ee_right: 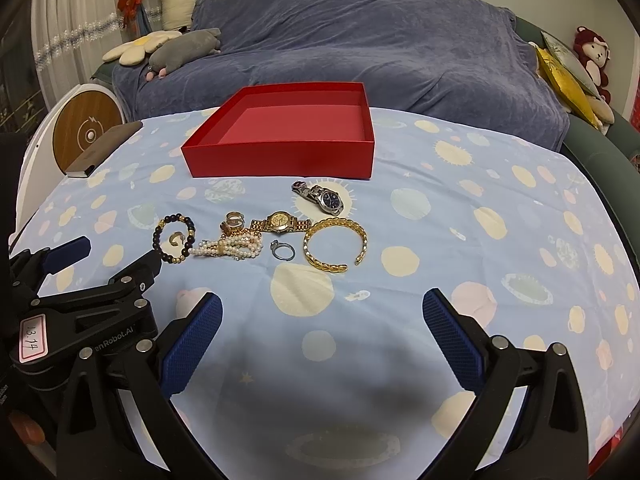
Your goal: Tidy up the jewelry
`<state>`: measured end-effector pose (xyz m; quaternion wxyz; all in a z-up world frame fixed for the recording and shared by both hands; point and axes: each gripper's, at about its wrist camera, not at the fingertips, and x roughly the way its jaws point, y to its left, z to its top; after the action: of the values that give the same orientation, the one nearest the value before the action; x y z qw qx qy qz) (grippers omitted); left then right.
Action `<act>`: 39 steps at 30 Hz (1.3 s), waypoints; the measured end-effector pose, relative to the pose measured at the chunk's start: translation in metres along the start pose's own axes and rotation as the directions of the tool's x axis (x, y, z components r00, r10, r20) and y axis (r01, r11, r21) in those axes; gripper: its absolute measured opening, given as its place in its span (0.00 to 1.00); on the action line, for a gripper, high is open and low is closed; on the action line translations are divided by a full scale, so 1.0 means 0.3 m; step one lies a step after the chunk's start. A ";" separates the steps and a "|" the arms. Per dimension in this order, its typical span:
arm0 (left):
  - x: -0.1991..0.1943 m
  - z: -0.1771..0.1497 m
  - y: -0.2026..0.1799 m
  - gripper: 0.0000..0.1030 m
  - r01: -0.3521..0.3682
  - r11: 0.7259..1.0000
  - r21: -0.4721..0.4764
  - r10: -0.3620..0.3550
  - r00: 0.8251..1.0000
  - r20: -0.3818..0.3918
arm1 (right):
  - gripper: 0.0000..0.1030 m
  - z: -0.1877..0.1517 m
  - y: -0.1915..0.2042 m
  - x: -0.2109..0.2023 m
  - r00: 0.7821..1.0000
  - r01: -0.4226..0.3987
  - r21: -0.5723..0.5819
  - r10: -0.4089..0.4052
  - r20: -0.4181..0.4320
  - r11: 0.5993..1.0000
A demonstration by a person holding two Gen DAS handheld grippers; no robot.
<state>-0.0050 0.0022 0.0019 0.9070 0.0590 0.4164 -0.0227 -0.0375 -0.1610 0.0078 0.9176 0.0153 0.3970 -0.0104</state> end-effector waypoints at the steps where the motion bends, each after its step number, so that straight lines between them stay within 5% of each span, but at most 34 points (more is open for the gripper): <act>1: 0.000 0.000 0.000 0.84 0.000 1.000 0.000 0.000 1.000 0.000 | 0.95 -0.001 0.000 0.000 1.000 -0.002 0.001 0.002 -0.001 1.000; 39: 0.004 -0.005 0.002 0.84 0.010 1.000 -0.005 -0.010 1.000 -0.009 | 0.95 -0.004 0.003 0.006 1.000 -0.003 -0.001 0.003 -0.006 1.000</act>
<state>-0.0052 0.0031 0.0001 0.9052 0.0547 0.4207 -0.0258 -0.0372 -0.1602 0.0057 0.9164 0.0153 0.3998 -0.0087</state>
